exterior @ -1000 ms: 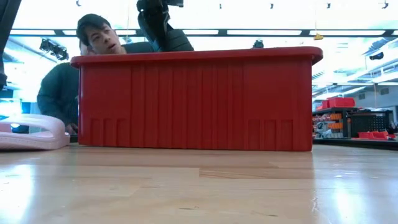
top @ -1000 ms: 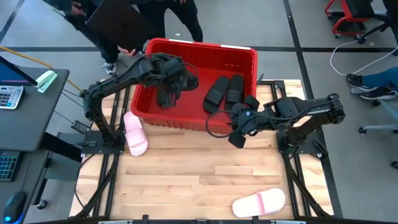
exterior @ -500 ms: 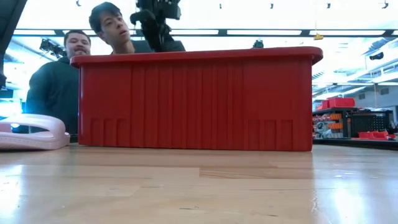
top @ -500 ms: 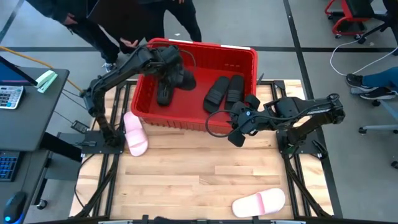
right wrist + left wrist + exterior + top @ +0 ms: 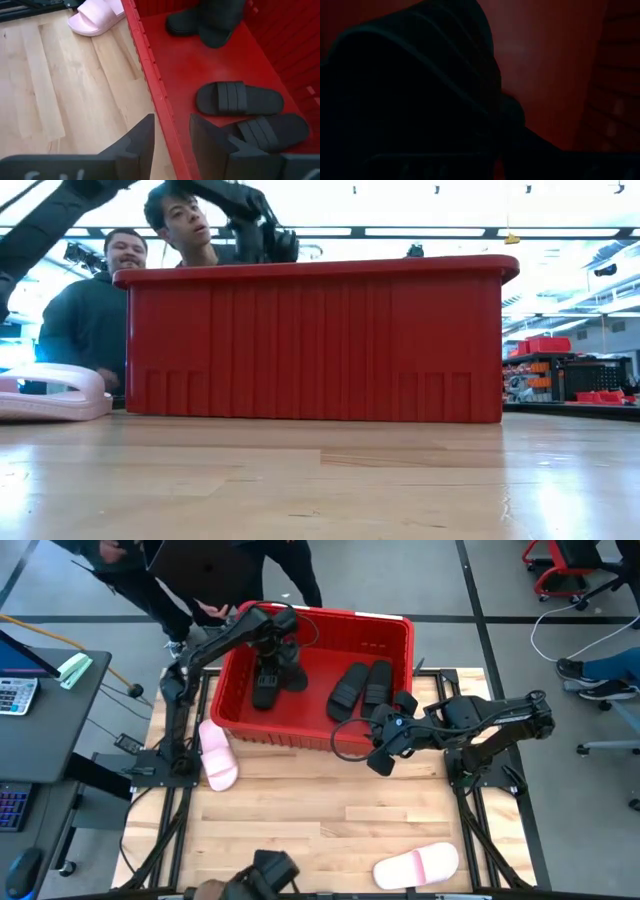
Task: Pick and place slides into bin
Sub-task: Put the black slide into the bin, then put the top pink slide into the bin
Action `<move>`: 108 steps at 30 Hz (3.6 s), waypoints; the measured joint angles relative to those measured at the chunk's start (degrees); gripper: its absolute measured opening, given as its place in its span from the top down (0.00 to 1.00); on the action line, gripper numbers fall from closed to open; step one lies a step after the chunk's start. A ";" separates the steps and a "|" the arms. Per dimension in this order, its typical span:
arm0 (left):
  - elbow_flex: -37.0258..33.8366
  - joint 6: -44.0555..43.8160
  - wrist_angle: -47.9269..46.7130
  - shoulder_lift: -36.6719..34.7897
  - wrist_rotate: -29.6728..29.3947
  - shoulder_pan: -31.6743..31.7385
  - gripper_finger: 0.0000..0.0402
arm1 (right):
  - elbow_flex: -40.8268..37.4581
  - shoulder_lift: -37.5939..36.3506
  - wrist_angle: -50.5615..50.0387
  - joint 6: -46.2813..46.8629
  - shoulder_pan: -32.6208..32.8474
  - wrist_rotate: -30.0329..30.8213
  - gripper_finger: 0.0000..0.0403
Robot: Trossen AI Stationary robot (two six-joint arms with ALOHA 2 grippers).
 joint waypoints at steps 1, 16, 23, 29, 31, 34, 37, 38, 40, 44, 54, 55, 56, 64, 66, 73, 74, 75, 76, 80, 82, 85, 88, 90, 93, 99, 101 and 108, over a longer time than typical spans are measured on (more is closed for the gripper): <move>0.00 0.00 -0.05 1.13 1.11 0.47 0.97 | 0.00 0.00 0.02 -0.32 0.00 0.27 0.68; 0.26 0.88 -1.01 11.26 7.98 2.50 0.97 | 0.00 0.00 0.00 -1.05 0.00 3.15 0.68; 0.28 -4.20 -0.22 11.63 7.85 2.43 0.90 | 0.00 0.00 0.01 -0.89 0.00 5.38 0.68; 0.20 -5.96 1.53 11.92 7.42 2.30 0.81 | 0.00 0.00 -0.01 -0.84 0.01 6.10 0.68; 0.20 -6.45 2.40 11.92 6.01 2.28 0.79 | 0.00 0.00 0.00 -0.37 0.01 6.10 0.68; 0.20 -8.92 3.59 11.89 1.97 1.97 0.74 | 0.00 0.00 0.01 0.42 0.00 6.10 0.68; 0.20 -9.04 4.01 11.85 -0.16 1.59 0.66 | 0.00 0.00 0.01 0.46 0.00 6.10 0.68; 0.20 -9.04 4.26 11.85 -0.73 1.53 0.64 | 0.00 0.00 0.01 0.48 0.02 6.10 0.68; 0.20 -9.07 4.59 11.85 -1.31 1.18 0.58 | 0.00 0.00 0.01 0.48 0.02 6.10 0.68; 0.20 -8.47 5.28 11.85 -3.00 0.21 0.47 | 0.00 0.00 0.01 0.48 0.00 6.10 0.68; 0.24 -9.41 6.15 11.83 -16.13 -2.91 0.32 | 0.00 0.00 0.01 0.47 0.02 13.51 0.68; 0.24 -9.49 6.19 11.83 -16.43 -3.00 0.32 | 0.01 0.00 0.01 0.49 0.02 15.48 0.68; 0.24 -9.57 6.19 11.83 -16.64 -3.14 0.32 | 0.01 0.07 0.02 0.57 0.06 17.76 0.68; 0.24 -12.95 6.05 11.83 -21.15 -3.29 0.36 | 0.02 2.08 7.48 -8.34 1.53 39.73 0.68; 0.24 -13.63 6.08 11.83 -21.38 -3.29 0.37 | 0.02 2.29 11.97 -13.23 1.65 42.81 0.68; 0.24 -14.19 6.17 11.83 -22.13 -3.55 0.39 | 0.02 2.38 16.47 -17.92 2.56 38.38 0.68; 0.24 -15.24 6.24 11.83 -22.11 -3.55 0.39 | 0.02 2.38 16.49 -17.92 2.72 38.46 0.68; 0.24 -15.95 6.23 11.83 -22.13 -3.55 0.39 | 0.02 2.38 16.49 -17.92 2.71 38.53 0.68; 0.24 -16.72 6.19 11.83 -22.11 -3.55 0.39 | 0.02 2.38 16.49 -17.89 2.71 38.58 0.68; 0.24 -18.80 5.48 11.18 -21.84 -3.80 0.38 | 0.02 2.38 16.49 -17.59 2.69 38.47 0.68; 0.24 -19.47 5.40 10.40 -21.43 -4.16 0.39 | 0.02 2.38 16.49 -17.56 2.69 38.24 0.68; 0.25 -19.40 5.09 8.14 -21.73 -4.81 0.40 | 0.02 2.38 16.49 -17.42 2.69 37.77 0.68; 0.28 -19.17 4.67 5.74 -21.67 -5.26 0.41 | 0.02 2.38 16.49 -17.26 2.69 36.63 0.68; 0.28 -19.30 4.55 4.11 -21.40 -5.33 0.41 | 0.02 2.38 16.49 -16.72 2.69 36.18 0.68; 0.29 -19.42 4.31 1.23 -20.60 -5.48 0.42 | 0.02 2.38 16.49 -16.05 2.69 35.33 0.68; 0.33 -18.31 4.58 -1.86 -15.08 -5.22 0.43 | 0.02 2.38 16.49 -15.32 2.69 34.69 0.68; 0.33 -18.10 5.22 -1.66 -11.81 -4.84 0.43 | 0.02 2.38 16.47 -14.66 2.69 33.83 0.68; 0.26 -20.62 10.18 -0.08 -10.12 -4.63 0.43 | 0.02 2.38 16.06 -14.42 2.69 31.46 0.68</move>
